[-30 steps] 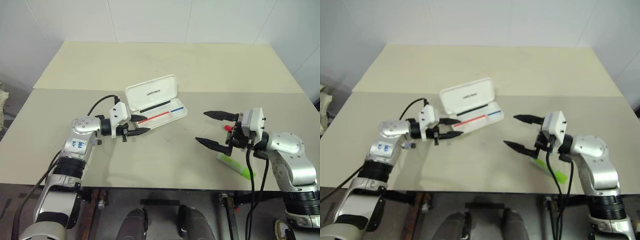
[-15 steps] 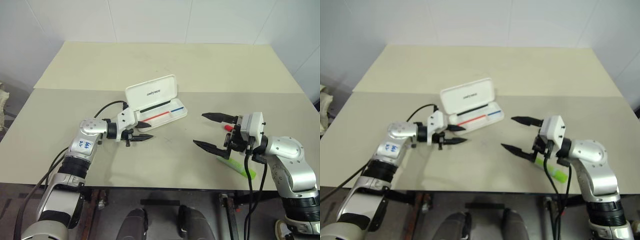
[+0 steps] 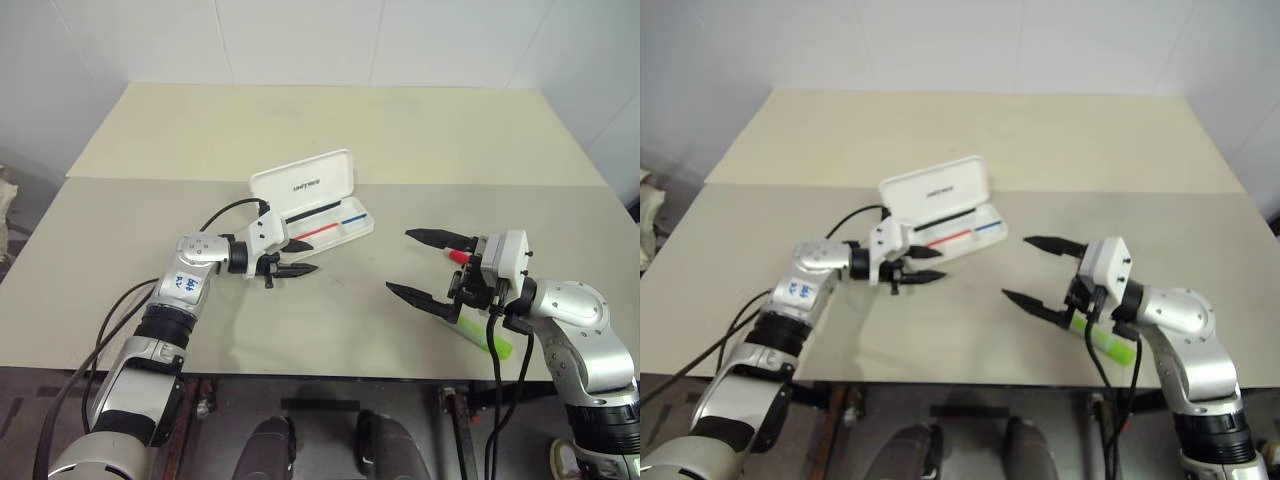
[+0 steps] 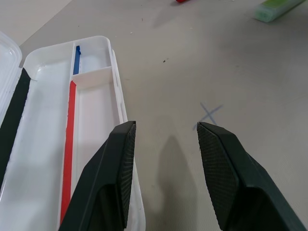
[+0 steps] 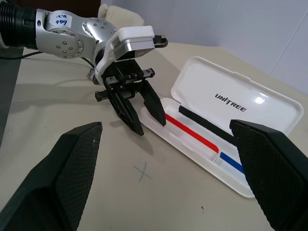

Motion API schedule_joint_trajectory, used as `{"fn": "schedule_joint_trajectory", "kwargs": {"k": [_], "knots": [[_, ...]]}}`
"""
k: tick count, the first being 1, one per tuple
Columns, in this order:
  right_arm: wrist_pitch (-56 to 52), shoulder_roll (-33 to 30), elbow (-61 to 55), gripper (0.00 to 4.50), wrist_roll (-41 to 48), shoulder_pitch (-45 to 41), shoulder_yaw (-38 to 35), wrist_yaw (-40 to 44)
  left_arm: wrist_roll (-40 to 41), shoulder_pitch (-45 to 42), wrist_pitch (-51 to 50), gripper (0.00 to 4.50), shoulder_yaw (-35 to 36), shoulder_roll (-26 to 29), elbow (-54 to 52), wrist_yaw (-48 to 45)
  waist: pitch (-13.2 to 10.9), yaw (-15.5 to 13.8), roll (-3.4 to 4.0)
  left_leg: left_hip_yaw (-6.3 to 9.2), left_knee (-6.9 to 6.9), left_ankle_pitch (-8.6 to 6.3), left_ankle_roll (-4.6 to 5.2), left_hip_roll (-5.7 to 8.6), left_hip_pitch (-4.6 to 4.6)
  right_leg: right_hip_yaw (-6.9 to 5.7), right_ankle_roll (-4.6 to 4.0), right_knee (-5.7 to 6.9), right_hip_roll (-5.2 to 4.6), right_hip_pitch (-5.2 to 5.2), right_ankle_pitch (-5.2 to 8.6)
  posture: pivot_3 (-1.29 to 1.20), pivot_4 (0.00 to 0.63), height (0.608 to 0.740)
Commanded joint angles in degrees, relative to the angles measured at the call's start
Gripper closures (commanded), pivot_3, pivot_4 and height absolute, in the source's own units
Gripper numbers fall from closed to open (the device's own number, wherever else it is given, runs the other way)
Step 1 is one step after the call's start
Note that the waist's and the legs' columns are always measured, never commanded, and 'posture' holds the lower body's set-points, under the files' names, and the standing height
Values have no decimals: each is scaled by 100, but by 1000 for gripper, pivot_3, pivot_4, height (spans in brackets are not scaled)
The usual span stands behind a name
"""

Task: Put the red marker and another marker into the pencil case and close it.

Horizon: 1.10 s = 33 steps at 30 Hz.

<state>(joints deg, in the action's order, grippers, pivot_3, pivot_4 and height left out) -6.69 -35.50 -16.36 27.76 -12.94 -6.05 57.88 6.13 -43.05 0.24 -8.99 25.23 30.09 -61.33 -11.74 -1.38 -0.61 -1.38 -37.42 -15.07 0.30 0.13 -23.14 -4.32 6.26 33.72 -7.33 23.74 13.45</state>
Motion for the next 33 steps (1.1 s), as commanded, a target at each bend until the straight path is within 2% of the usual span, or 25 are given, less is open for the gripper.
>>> {"fn": "schedule_joint_trajectory", "kwargs": {"k": [1, 7, 16, 27, 30, 33], "knots": [[22, -27, -260, 0, 110, -33, -98, -68, -87, -173, -21, 2455, 44, 42, 37, 89, 0, -6, 0, 0, -1, 0, 0, 0, 0, 0, 0, 1, 0, 0, 0, 0, 150, 740], [4, 8, -319, 0, 105, -24, -45, -133, -186, -307, -42, 2455, 79, -74, 243, 376, 0, -9, 0, 1, -4, 0, 0, 1, 0, 0, 0, 3, -1, 0, 0, 0, 150, 740], [-132, -28, -443, 0, 142, -27, -32, -170, -419, -346, -272, 2455, -158, -51, 420, 313, 0, -8, -1, 0, -4, 0, 1, 2, -1, 0, 0, 2, -1, 0, 0, 0, 150, 740], [-473, -390, -482, 0, 350, -246, -121, 36, -776, -522, -742, 2455, -458, -21, 650, 194, 0, 1, -1, 0, -10, -1, 1, -1, 1, 1, 0, 7, 0, -1, 0, 0, 150, 740], [-527, -431, -483, 0, 387, -342, -127, 49, -791, -568, -711, 2996, -517, -38, 714, 71, 0, -1, -2, 0, -16, -1, 1, -1, 1, 1, 0, 8, 0, -3, 0, 0, 150, 740], [-550, -464, -491, 0, 413, -389, -122, 59, -883, -556, -652, 4033, -645, 5, 716, -69, 1, -6, -2, 1, -15, -3, 3, -1, 0, 1, 0, 5, 0, -3, 0, 0, 150, 740]]}}
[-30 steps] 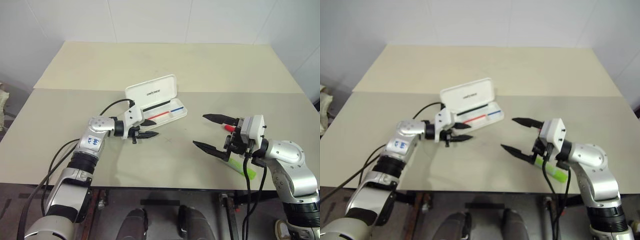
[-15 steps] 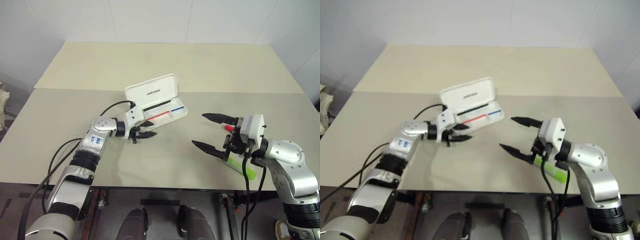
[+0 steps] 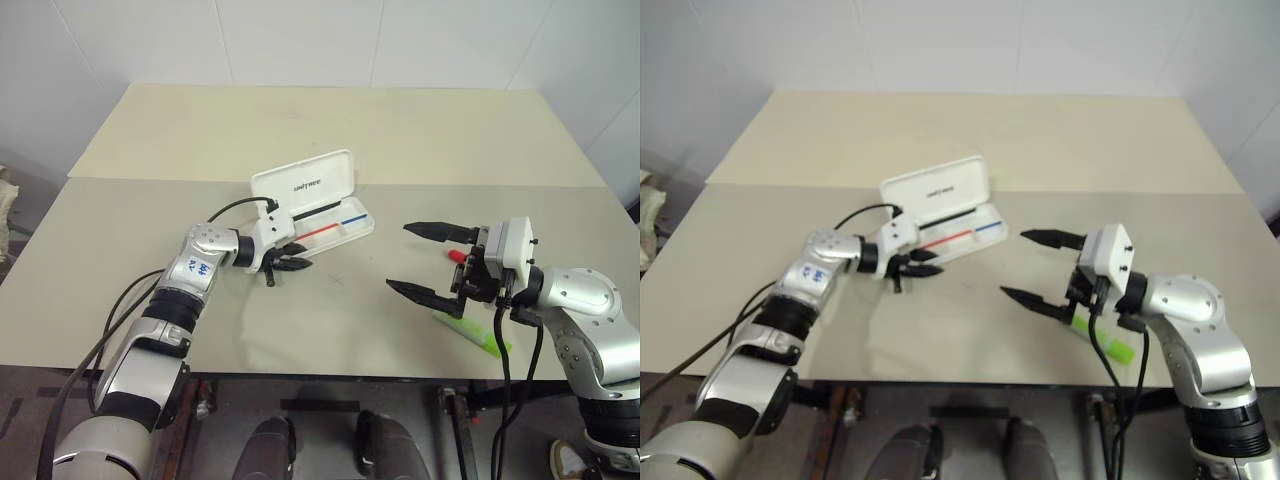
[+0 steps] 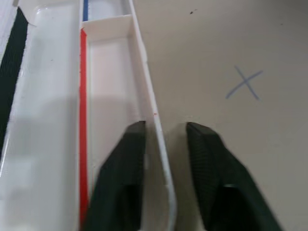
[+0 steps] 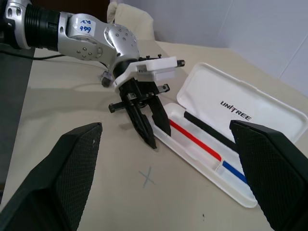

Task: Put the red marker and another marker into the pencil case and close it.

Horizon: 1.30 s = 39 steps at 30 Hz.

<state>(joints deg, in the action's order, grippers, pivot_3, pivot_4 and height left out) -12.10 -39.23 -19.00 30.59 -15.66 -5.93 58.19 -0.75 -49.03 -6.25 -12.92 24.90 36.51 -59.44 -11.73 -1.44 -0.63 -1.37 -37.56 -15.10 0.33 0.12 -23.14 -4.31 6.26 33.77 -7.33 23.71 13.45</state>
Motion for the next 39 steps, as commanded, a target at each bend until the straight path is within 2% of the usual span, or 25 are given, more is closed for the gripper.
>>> {"fn": "schedule_joint_trajectory", "kwargs": {"k": [1, 2, 8, 14, 25, 30, 38, 39], "knots": [[-18, -98, -225, 0, 135, -133, -136, 32, -206, 51, 29, 4359, -268, 41, 70, -283, 0, -1, 1, 0, 0, -2, 1, 0, 0, 0, 0, -1, 0, 0, 0, 0, 150, 740], [-26, -107, -223, 0, 139, -146, -139, 37, -201, 62, 66, 4487, -274, 39, 62, -323, 1, -2, 1, 0, 0, -3, 2, 1, 0, 0, 0, -2, -1, -1, 0, 0, 150, 740], [-50, -158, -173, 0, 145, -236, -132, 75, -294, 173, 415, 4487, -370, 70, 1, -475, 1, -3, 1, -2, -1, -5, 4, 1, 0, 1, 0, -3, -1, -2, 0, 0, 150, 740], [-77, -194, -126, 0, 142, -256, -139, 136, -58, 334, 456, 4487, -336, 48, -615, -812, 1, -2, 1, -3, 0, -10, 9, 1, -3, 2, 1, -1, -1, -2, 0, 0, 150, 740], [-105, -127, -102, 0, 143, -273, -60, 162, 64, 938, -310, 4487, -484, 388, -2380, -1318, 1, -2, 0, -11, -3, -21, 21, 0, -11, 4, 5, -2, 0, -1, -1, 0, 150, 740], [-124, -113, -131, 0, 151, -234, -59, 168, 22, 1065, -420, 4487, -527, 404, -2575, -1277, 1, -3, 0, -10, -18, -21, 20, 0, -11, 6, 4, -12, -1, -1, 0, 0, 150, 740], [-130, -101, -166, 0, 161, -195, -62, 159, 142, 1090, -1154, 4487, -471, 342, -2696, -1166, 1, -1, 0, -11, -24, -22, 21, -2, -8, 11, 4, -5, -1, -1, 0, 0, 150, 740], [-129, -96, -161, 0, 160, -198, -58, 158, 147, 1070, -1185, 3953, -473, 326, -2717, -1140, 1, -1, 0, -12, -25, -21, 21, -2, -8, 12, 4, -4, -1, -1, 0, 0, 150, 740]]}}
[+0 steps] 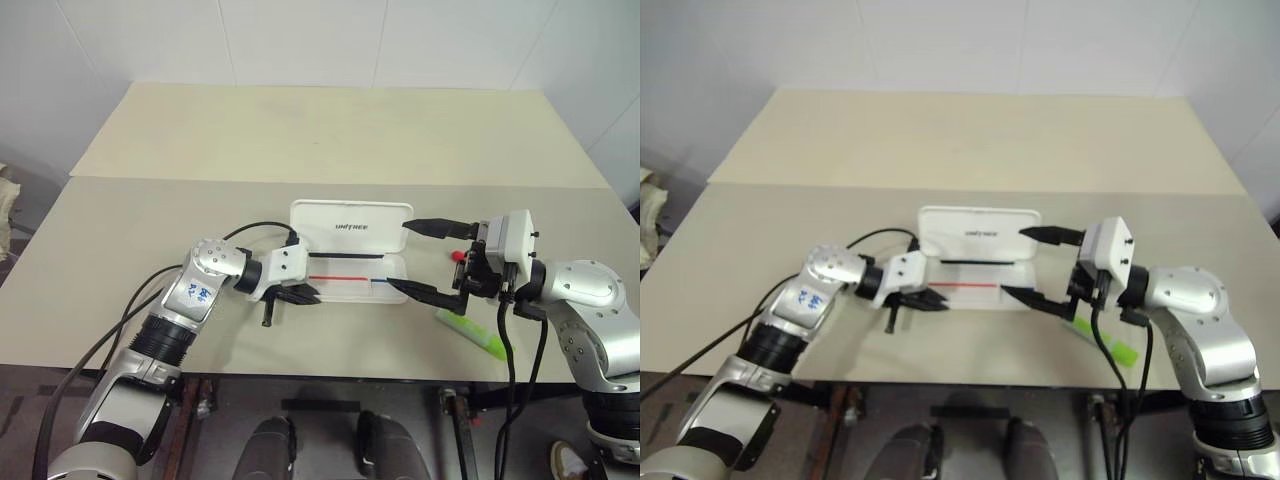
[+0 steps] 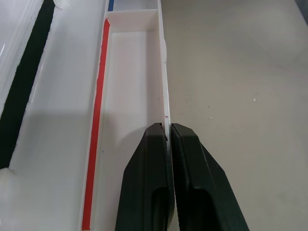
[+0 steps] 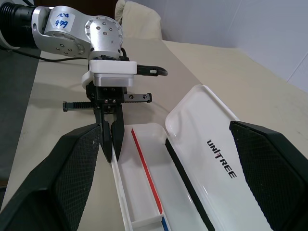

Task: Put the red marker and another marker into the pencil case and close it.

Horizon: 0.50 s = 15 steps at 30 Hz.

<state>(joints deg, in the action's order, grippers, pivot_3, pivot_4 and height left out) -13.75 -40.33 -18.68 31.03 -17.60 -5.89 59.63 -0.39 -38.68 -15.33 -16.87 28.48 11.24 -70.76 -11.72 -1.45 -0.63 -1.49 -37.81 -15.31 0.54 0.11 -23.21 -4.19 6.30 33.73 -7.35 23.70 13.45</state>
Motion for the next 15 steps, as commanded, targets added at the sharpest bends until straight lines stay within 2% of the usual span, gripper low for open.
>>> {"fn": "schedule_joint_trajectory", "kwargs": {"k": [1, 8, 12, 15], "knots": [[40, 20, -184, 0, 111, -11, -53, 14, 110, 13, -243, 3702, -60, -65, -195, 66, 0, 0, 0, 0, -1, 0, 0, 0, 0, 1, 0, 1, 0, 0, 0, 0, 150, 740], [88, 59, -107, 0, 73, -26, -10, 44, 394, 10, -598, 1395, 60, -63, -501, 23, 0, 2, 0, 1, -10, 0, 0, -2, -1, 2, 0, 6, 0, 0, 0, 0, 150, 740], [123, 87, -46, 0, 60, -36, 21, 61, 923, 42, -1198, 49, 272, -42, -987, -69, 0, 3, 0, 1, -9, -1, 0, -6, -1, 3, 0, 5, 0, 1, 0, 0, 150, 740], [159, 115, 14, 0, 41, -34, 50, 90, 1235, 52, -1527, 49, 430, -43, -1250, 8, 0, 5, 0, 1, -10, -1, 1, -9, -2, 3, 0, 5, 0, 0, 0, 0, 150, 740]]}}
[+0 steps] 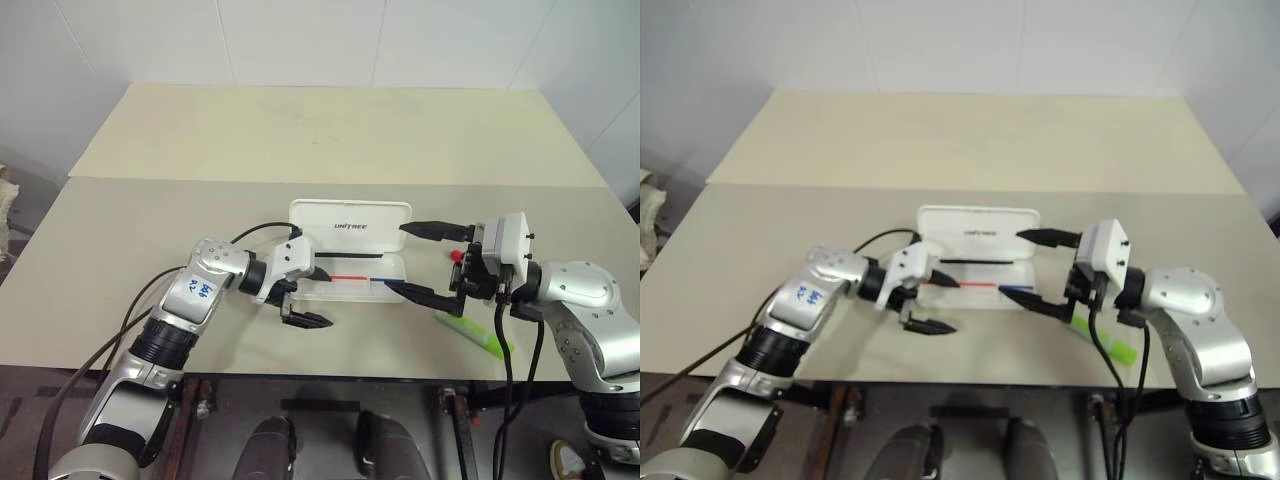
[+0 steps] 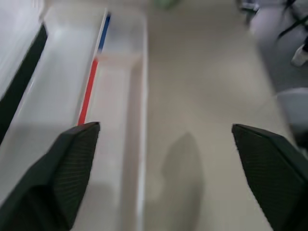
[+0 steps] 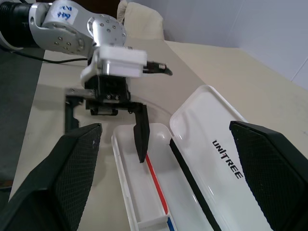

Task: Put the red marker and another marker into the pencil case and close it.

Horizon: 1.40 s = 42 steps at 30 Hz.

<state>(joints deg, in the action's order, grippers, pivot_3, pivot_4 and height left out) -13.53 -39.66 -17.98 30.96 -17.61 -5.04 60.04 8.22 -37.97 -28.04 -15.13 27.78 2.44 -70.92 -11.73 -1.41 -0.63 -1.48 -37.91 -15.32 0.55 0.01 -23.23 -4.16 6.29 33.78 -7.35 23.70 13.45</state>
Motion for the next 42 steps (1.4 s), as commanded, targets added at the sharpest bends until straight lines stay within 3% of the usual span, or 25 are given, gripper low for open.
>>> {"fn": "schedule_joint_trajectory", "kwargs": {"k": [1, 9, 15, 23, 32, 42], "knots": [[143, 58, -45, 0, 47, -30, -32, 55, 434, -11, -326, 49, 286, 44, -431, 56, 0, 0, 0, 0, 0, 0, 0, 0, 1, 1, 0, 1, 0, 0, 0, 0, 150, 740], [115, 3, 19, 0, 47, 67, -175, 75, 991, 131, 245, 49, 924, 124, -498, 59, 0, 3, 0, -1, -1, 0, 0, 0, 2, 3, 0, 3, 0, 0, 0, 0, 150, 740], [13, -646, 638, 0, 70, 226, -693, 403, 1867, 370, 453, 49, 1827, 393, -488, -275, 0, 2, 0, -4, -2, -1, 2, -2, 1, 5, 0, 0, -4, 0, 0, 0, 150, 740], [464, -1315, 2985, 0, -482, -559, -632, 1169, 2403, 315, 127, 49, 2240, 1049, -334, -562, 0, 12, 1, -14, -5, -2, 3, 7, 7, 11, -1, -1, 0, 0, -1, 0, 150, 740], [1385, -1284, 6095, 0, -1620, -2061, 27, 1782, 2429, 235, -247, 49, 2310, 1547, -382, -363, -1, 111, 0, -31, -2, -3, 3, 8, 10, 32, 3, 1, 7, 5, -3, 0, 150, 740], [2121, -1077, 8088, 0, -2445, -2726, 305, 1737, 2429, 523, -58, 49, 2435, 1696, -599, -114, -2, 175, 2, -45, 0, -7, 0, 6, 13, 48, 6, 1, 9, 9, -5, 0, 150, 740]]}}
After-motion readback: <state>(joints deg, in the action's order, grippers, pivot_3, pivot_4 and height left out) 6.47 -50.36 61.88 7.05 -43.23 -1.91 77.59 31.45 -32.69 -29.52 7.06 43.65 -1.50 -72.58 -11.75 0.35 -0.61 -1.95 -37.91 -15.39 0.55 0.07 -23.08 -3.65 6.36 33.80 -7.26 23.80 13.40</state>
